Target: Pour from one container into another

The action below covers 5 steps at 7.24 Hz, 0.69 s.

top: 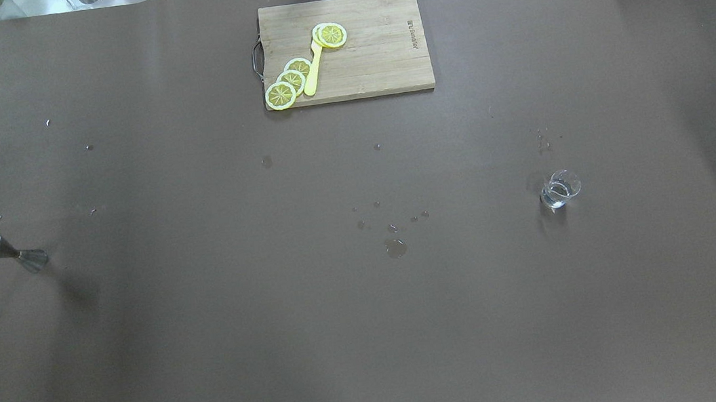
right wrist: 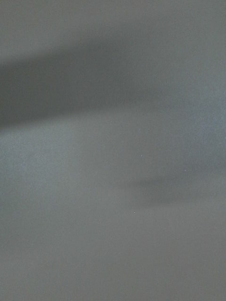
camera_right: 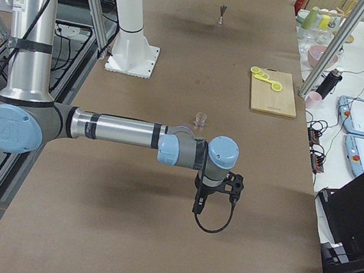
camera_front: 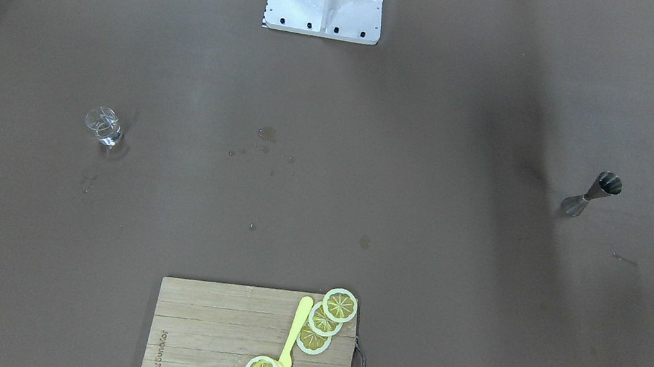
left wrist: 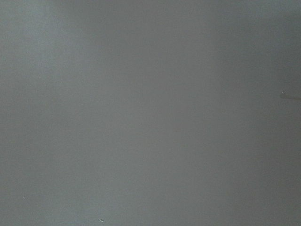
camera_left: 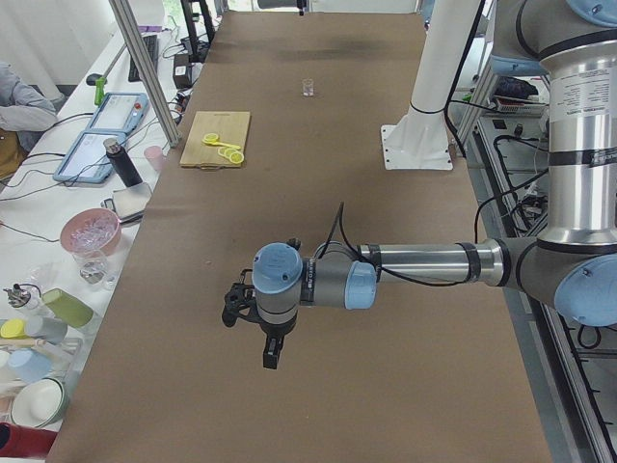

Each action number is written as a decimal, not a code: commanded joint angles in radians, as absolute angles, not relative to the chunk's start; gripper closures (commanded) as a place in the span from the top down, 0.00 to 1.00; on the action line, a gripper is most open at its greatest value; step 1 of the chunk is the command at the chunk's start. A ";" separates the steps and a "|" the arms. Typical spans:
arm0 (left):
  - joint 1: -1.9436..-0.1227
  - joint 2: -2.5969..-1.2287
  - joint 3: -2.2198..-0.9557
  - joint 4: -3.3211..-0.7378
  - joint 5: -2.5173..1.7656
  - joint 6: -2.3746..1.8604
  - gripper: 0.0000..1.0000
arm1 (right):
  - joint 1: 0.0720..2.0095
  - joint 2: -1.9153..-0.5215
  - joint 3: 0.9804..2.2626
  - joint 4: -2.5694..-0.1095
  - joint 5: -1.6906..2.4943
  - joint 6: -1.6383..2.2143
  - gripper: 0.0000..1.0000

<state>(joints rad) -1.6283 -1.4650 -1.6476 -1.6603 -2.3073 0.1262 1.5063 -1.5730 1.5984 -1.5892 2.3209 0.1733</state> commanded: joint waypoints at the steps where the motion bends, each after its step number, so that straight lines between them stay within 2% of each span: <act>1: -1.628 -1.465 -1.647 -1.661 -2.306 0.127 0.99 | 1.506 -1.572 1.595 -1.589 2.321 0.173 1.00; 5: -1.629 -1.465 -1.643 -1.660 -2.306 0.127 0.99 | 1.506 -1.566 1.589 -1.589 2.319 0.173 1.00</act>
<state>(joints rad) -1.6284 -1.4649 -1.6456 -1.6600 -2.3056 0.1268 1.5064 -1.5671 1.5907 -1.5892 2.3195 0.1737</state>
